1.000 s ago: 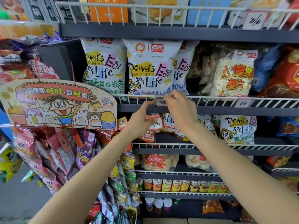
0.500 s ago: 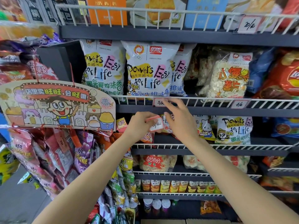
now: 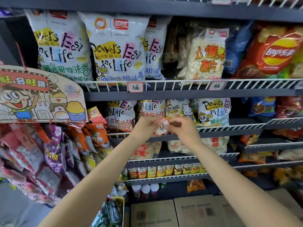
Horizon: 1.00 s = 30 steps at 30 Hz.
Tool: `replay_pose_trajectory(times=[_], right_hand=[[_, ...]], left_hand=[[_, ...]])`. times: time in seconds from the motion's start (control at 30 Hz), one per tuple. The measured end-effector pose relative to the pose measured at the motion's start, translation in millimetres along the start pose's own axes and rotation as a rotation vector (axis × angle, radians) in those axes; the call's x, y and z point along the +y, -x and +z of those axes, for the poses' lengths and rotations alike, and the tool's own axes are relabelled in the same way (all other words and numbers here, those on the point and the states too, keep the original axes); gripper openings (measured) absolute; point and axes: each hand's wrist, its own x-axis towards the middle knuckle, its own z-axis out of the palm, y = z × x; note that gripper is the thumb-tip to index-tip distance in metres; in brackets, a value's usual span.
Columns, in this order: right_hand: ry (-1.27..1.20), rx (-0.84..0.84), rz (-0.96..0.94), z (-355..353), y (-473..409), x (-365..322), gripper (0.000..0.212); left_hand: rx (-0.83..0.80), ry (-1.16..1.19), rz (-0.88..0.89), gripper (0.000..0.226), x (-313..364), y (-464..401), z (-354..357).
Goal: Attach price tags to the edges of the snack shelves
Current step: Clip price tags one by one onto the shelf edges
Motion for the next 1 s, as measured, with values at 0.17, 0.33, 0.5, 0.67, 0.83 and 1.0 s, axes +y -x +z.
replay_pose_trajectory(times=[0.17, 0.33, 0.5, 0.67, 0.83, 1.0], right_hand=[[0.008, 0.043, 0.078, -26, 0, 32, 0.018], [0.0, -0.004, 0.114, -50, -7, 64, 0.016], [0.002, -0.078, 0.101, -64, -16, 92, 0.014], [-0.032, -0.183, 0.124, -73, -26, 115, 0.012], [-0.067, -0.118, 0.154, -80, -39, 141, 0.014], [0.032, -0.102, 0.074, -77, -51, 151, 0.017]], left_hand=[[0.008, 0.042, -0.04, 0.025, -7, -12, 38], [-0.021, 0.14, -0.159, 0.021, -14, -26, 68], [0.019, 0.143, -0.219, 0.018, -23, -33, 91], [0.083, 0.118, -0.266, 0.02, -34, -40, 106], [0.204, -0.075, -0.315, 0.021, -51, -48, 116], [0.178, -0.313, -0.328, 0.035, -53, -59, 134]])
